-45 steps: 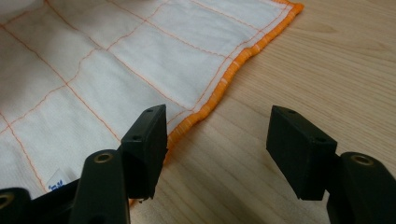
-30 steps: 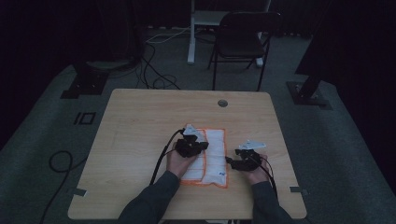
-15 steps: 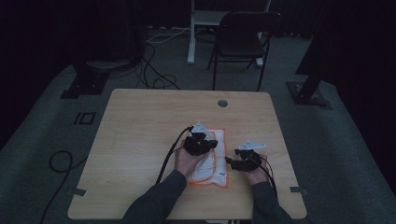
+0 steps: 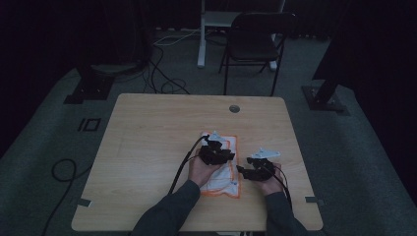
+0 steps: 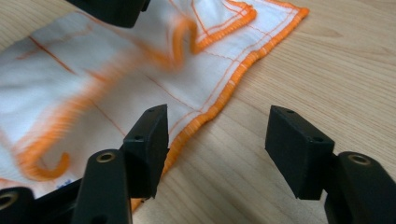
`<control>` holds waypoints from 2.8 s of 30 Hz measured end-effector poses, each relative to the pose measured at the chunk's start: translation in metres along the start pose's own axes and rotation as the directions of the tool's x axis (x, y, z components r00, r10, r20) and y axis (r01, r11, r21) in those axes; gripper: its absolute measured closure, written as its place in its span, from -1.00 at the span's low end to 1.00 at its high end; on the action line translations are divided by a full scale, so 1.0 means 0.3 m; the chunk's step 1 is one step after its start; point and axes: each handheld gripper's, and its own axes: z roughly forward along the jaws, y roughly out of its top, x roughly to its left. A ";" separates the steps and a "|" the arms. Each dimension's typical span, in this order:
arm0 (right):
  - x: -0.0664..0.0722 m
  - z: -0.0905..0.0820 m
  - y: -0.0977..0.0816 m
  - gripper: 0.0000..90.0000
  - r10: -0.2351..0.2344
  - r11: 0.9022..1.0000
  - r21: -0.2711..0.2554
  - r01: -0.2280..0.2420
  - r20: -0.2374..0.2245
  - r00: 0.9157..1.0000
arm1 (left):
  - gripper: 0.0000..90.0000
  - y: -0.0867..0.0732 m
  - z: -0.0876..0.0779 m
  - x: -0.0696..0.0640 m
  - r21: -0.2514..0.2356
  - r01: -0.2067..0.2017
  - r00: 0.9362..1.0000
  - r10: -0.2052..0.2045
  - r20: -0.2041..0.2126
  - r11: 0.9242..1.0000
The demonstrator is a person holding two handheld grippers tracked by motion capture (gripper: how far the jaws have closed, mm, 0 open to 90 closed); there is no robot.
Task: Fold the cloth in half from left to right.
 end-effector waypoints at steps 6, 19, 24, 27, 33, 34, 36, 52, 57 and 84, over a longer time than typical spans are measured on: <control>0.030 -0.027 0.002 0.00 -0.016 1.000 -0.021 0.015 -0.019 1.000 | 0.51 -0.025 -0.073 0.016 -0.015 -0.009 1.000 0.009 -0.027 1.000; 0.070 -0.054 -0.005 0.03 -0.037 0.999 -0.040 0.036 -0.033 0.999 | 0.46 -0.129 -0.106 -0.089 0.031 -0.086 0.995 0.085 0.045 0.996; 0.049 -0.061 -0.010 0.01 -0.014 0.999 -0.049 0.014 -0.013 1.000 | 0.42 -0.144 -0.066 -0.141 0.066 -0.139 0.989 0.135 0.066 0.988; 0.034 -0.067 -0.015 0.01 0.001 0.999 -0.052 -0.002 -0.004 1.000 | 0.40 -0.150 -0.048 -0.160 0.087 -0.177 0.983 0.172 0.056 0.980; 0.020 -0.071 -0.019 0.00 0.015 0.998 -0.058 -0.014 0.008 1.000 | 0.72 -0.149 -0.019 -0.158 0.141 -0.213 0.977 0.214 0.010 0.967; 0.020 -0.070 -0.019 0.00 0.014 0.998 -0.058 -0.013 0.009 1.000 | 0.85 -0.147 -0.022 -0.156 0.137 -0.212 0.977 0.212 0.011 0.968; 0.019 -0.070 -0.019 0.00 0.017 0.998 -0.058 -0.016 0.011 1.000 | 0.94 -0.139 -0.031 -0.153 0.130 -0.213 0.977 0.213 0.013 0.968; 0.008 -0.069 -0.022 0.00 0.033 0.998 -0.062 -0.031 0.029 0.999 | 0.99 -0.105 -0.088 -0.211 0.044 -0.204 0.969 0.196 0.153 0.978; 0.001 -0.069 -0.024 -0.01 0.048 0.997 -0.061 -0.046 0.038 0.998 | 0.98 -0.116 -0.046 -0.208 0.061 -0.206 0.968 0.195 0.157 0.977; -0.009 0.067 0.127 0.65 0.008 0.998 -0.069 -0.004 0.060 0.998 | 0.64 -0.194 -0.143 -0.027 0.061 -0.111 0.993 0.112 -0.028 0.992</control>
